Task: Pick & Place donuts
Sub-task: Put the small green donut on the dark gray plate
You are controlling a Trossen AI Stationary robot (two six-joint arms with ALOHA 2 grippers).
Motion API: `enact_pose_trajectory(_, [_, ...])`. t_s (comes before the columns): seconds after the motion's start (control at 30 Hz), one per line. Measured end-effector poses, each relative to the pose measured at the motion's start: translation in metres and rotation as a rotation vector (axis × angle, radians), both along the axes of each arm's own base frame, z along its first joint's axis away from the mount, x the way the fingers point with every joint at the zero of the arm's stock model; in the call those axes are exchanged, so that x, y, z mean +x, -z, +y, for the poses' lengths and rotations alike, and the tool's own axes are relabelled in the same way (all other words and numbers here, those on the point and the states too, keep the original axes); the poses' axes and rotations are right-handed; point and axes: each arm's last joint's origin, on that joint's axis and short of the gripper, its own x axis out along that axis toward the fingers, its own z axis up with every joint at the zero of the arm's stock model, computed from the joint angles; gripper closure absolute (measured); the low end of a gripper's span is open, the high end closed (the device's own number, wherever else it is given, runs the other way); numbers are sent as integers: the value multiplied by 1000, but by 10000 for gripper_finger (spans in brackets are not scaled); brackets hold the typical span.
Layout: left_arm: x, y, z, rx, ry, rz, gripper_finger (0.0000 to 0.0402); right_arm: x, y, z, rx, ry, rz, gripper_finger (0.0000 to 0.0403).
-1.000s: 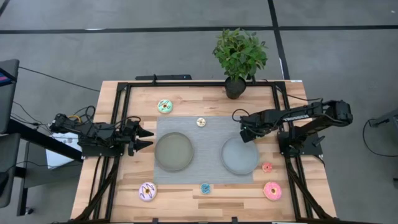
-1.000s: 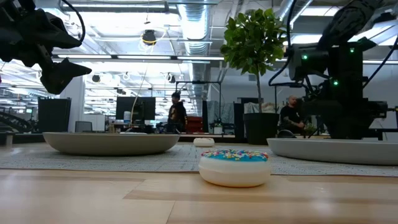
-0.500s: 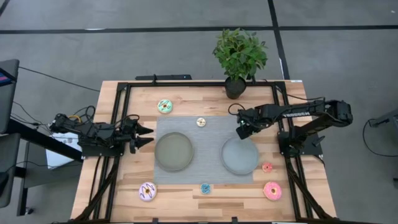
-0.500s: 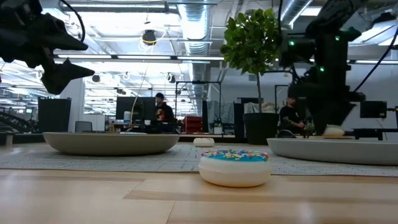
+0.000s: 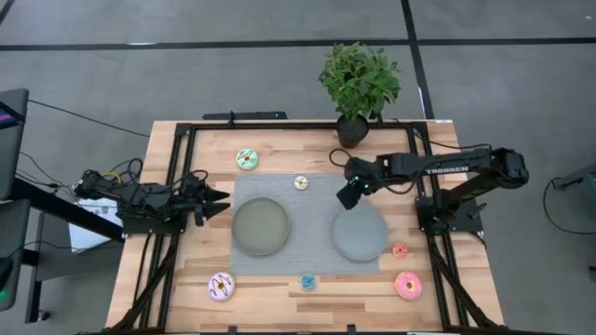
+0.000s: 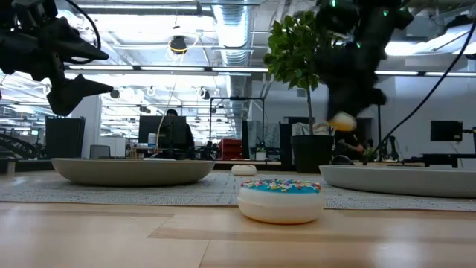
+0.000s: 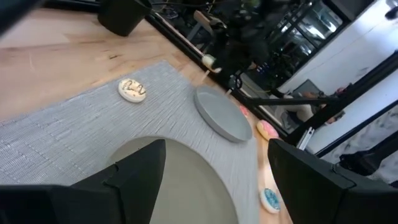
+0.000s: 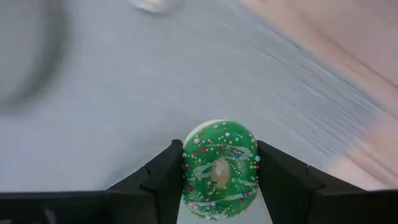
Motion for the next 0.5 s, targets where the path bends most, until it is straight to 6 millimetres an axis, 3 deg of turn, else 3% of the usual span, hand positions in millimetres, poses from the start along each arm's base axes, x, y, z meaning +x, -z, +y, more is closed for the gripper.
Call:
enact_pose_trajectory(0.27, [0,0,0,-37,-6,-6,125,35,-27,42,-120,-336,-420,229])
enact_pose_trajectory(0.5, [0,0,0,-46,-6,-7,125,44,-42,60,-156,-398,-616,235])
